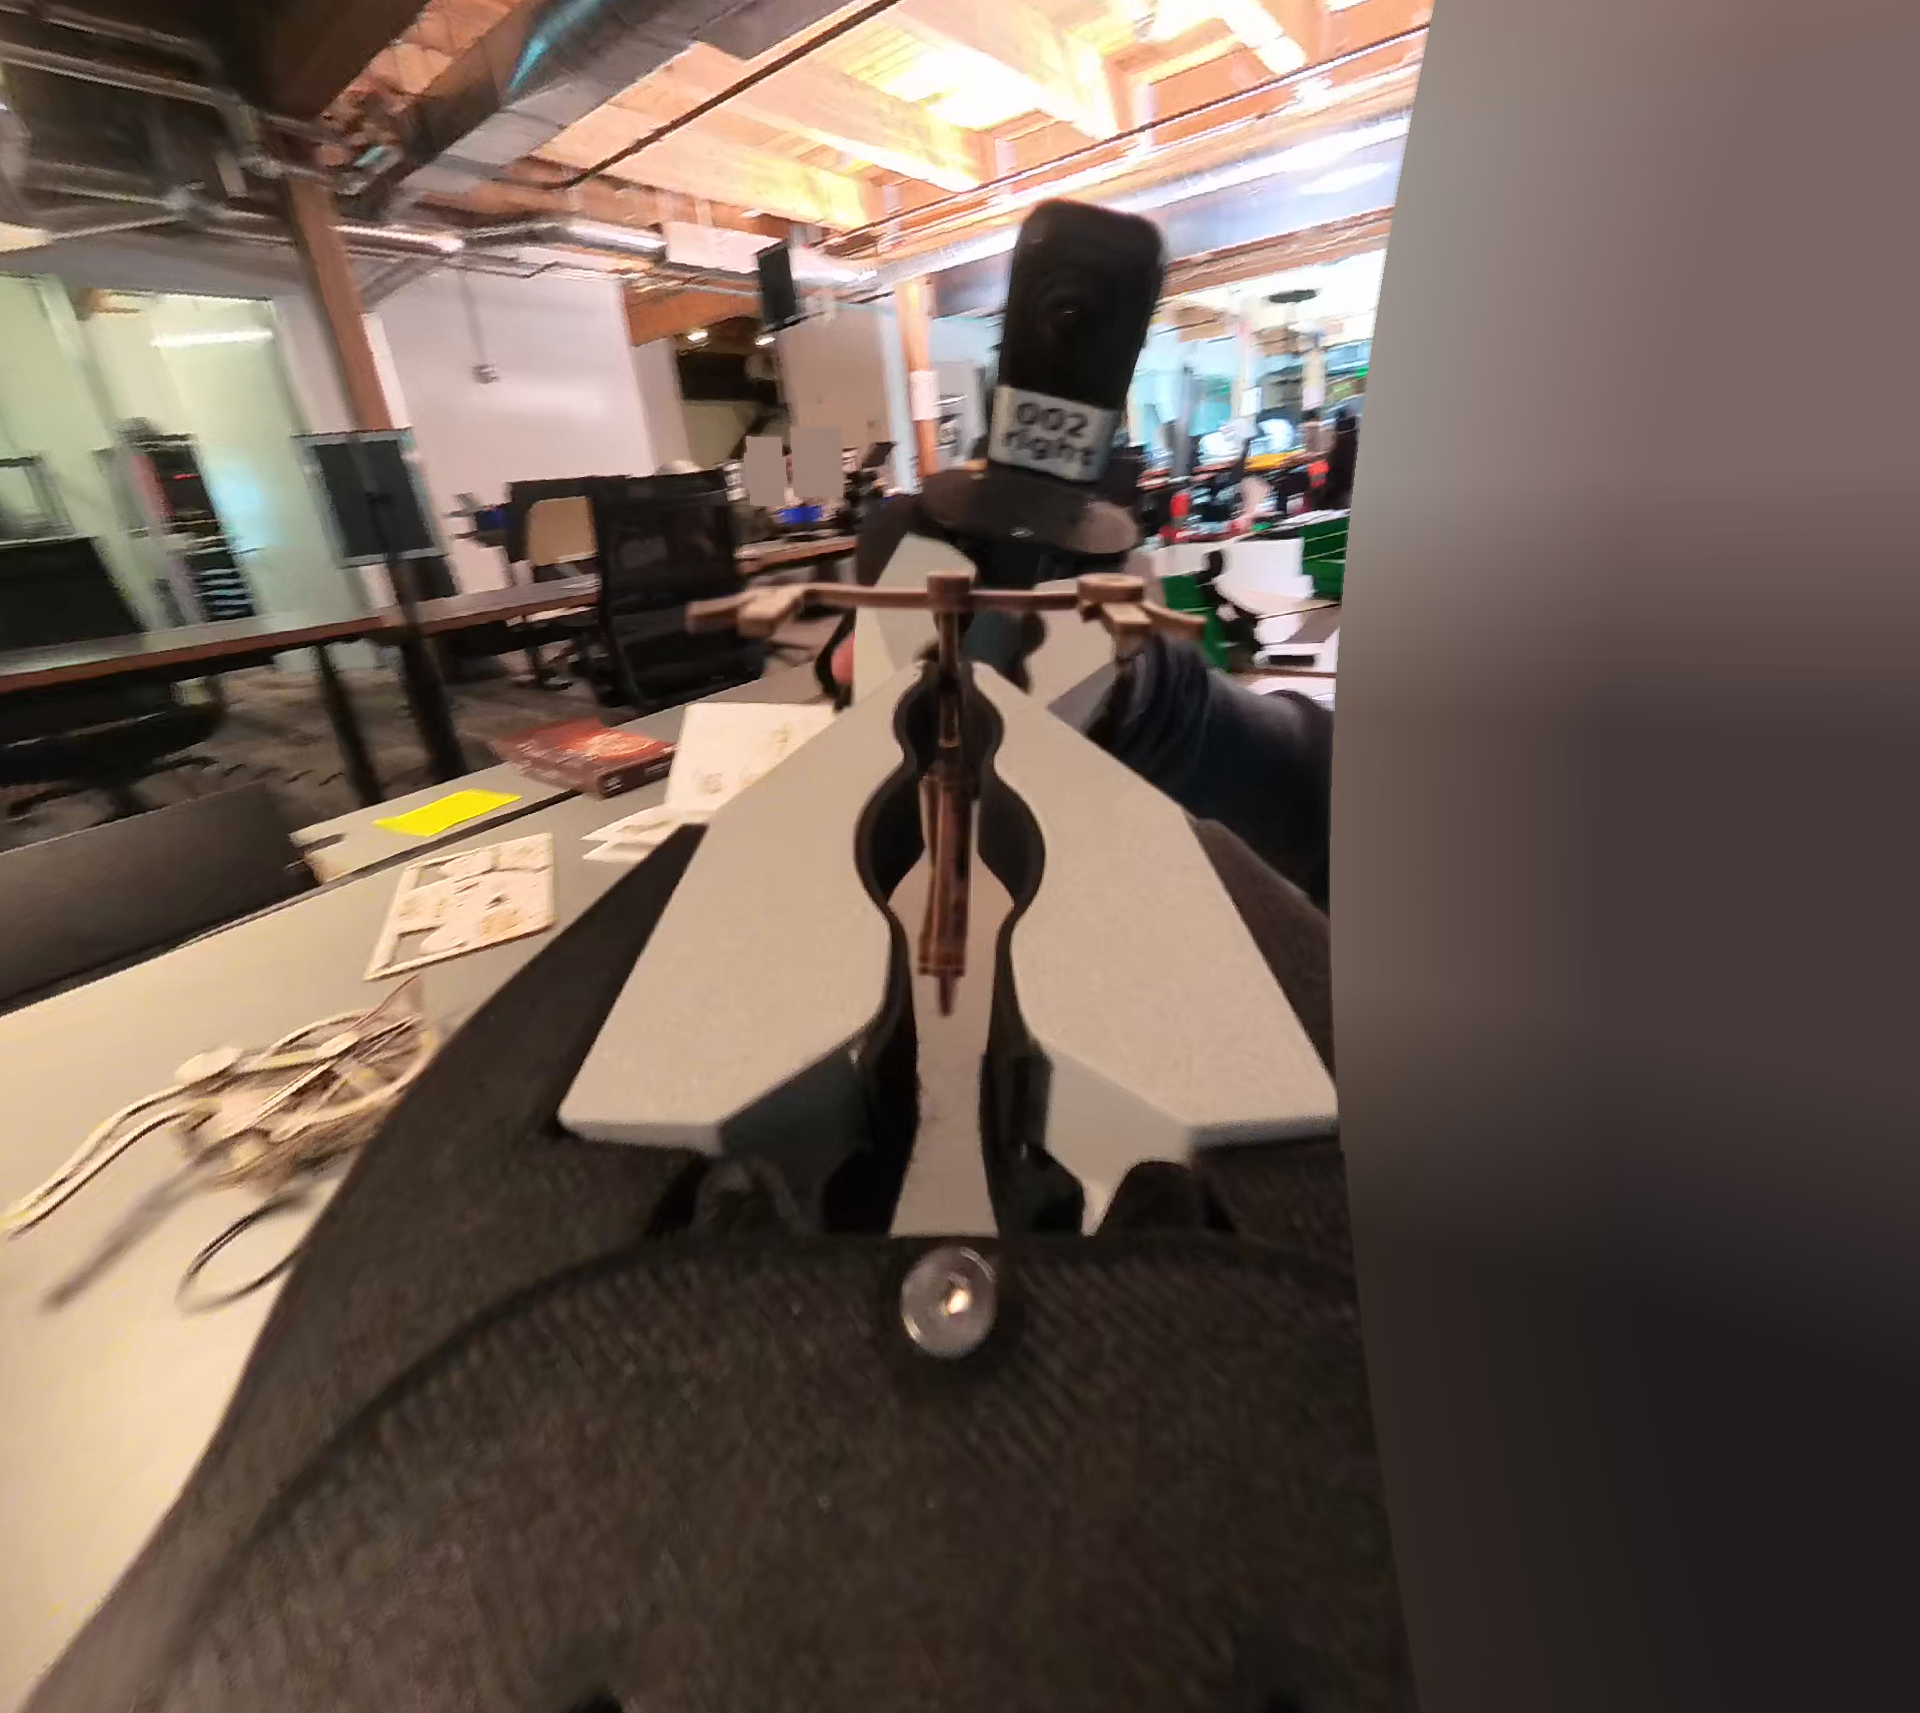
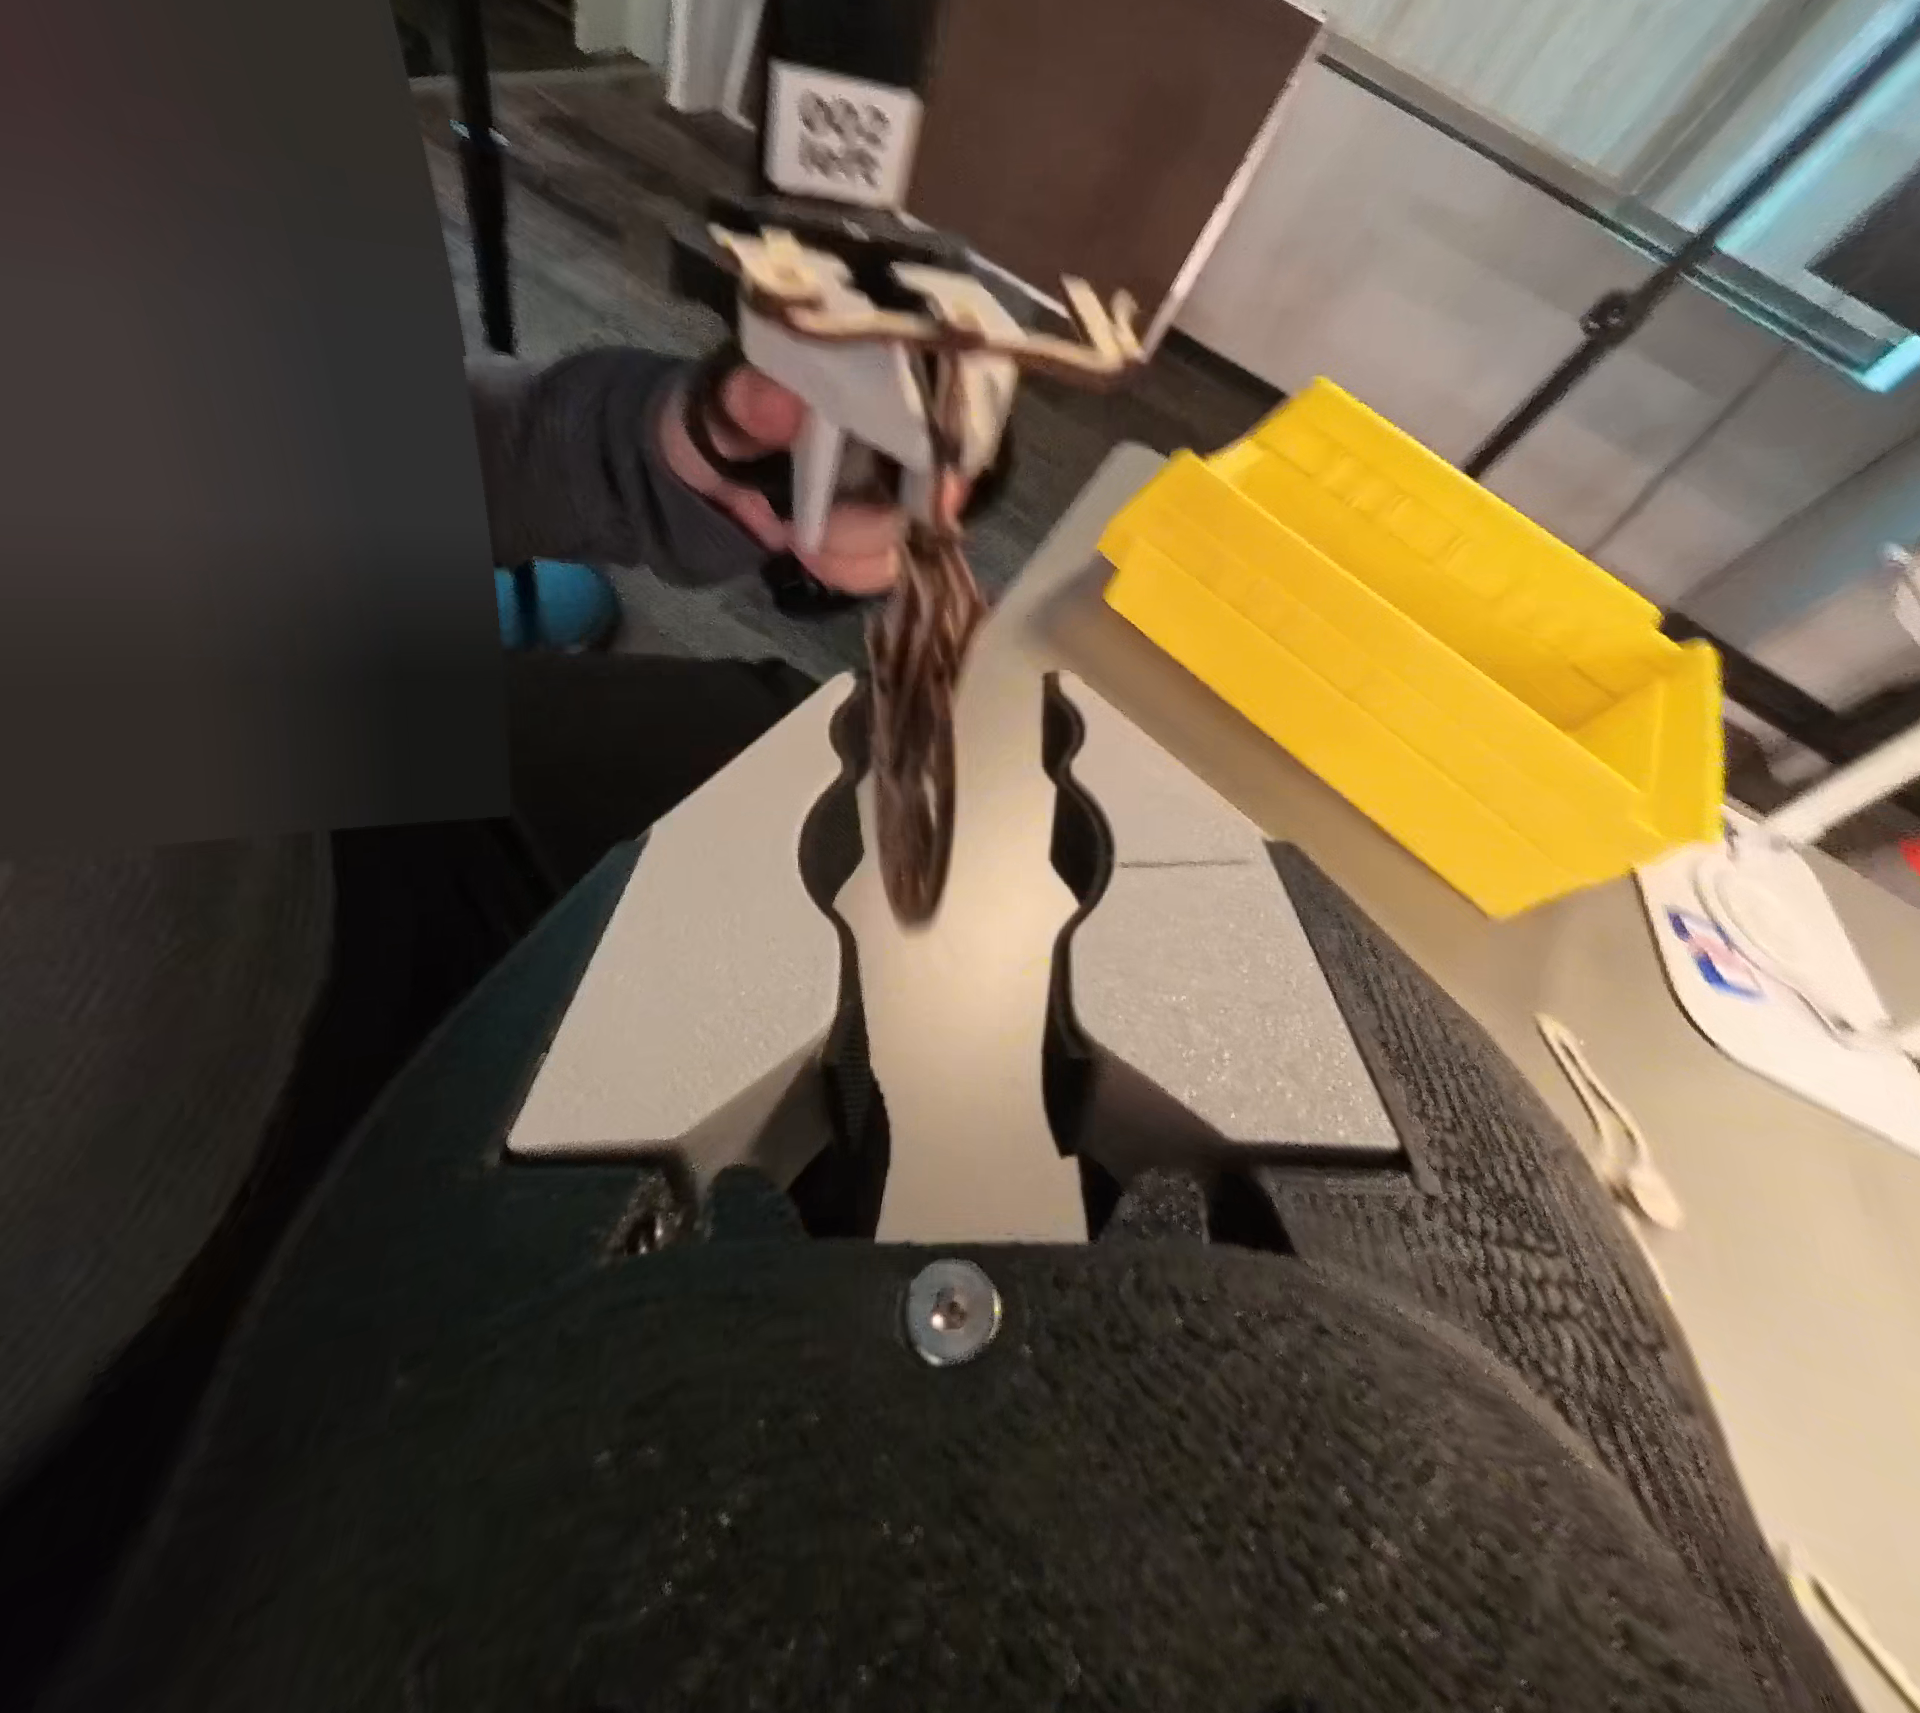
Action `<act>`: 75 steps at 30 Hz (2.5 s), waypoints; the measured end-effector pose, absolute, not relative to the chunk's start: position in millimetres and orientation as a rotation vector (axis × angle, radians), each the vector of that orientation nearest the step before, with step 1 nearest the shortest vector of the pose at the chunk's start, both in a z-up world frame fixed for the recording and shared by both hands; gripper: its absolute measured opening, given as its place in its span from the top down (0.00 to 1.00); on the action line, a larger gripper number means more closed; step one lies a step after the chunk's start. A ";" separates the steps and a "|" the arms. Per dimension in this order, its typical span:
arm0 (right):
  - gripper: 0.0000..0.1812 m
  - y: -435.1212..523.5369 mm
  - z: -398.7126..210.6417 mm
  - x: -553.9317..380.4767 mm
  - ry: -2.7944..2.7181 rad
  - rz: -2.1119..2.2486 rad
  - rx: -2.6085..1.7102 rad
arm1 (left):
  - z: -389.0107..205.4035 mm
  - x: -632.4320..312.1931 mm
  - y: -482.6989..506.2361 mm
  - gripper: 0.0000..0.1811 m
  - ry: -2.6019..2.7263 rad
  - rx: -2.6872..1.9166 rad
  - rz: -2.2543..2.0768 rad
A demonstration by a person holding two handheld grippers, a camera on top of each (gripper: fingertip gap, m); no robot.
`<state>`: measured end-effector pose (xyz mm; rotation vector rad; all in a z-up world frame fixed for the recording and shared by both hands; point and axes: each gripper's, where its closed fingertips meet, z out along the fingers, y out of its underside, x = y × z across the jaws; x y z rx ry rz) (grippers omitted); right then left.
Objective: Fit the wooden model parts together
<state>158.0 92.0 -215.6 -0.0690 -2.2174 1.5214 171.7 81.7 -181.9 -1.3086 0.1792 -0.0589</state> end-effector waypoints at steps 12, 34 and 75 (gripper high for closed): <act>0.85 104.7 -343.7 146.9 -2.769 1.519 -0.184 | -214.2 144.5 46.9 0.99 0.020 -1.433 0.166; 0.99 90.2 -375.2 144.1 -2.887 1.353 0.026 | -221.7 139.5 33.4 0.99 -0.033 -1.412 0.152; 1.00 211.2 -209.4 132.0 -2.060 0.898 0.272 | -204.2 145.4 210.8 0.99 0.695 -1.284 0.584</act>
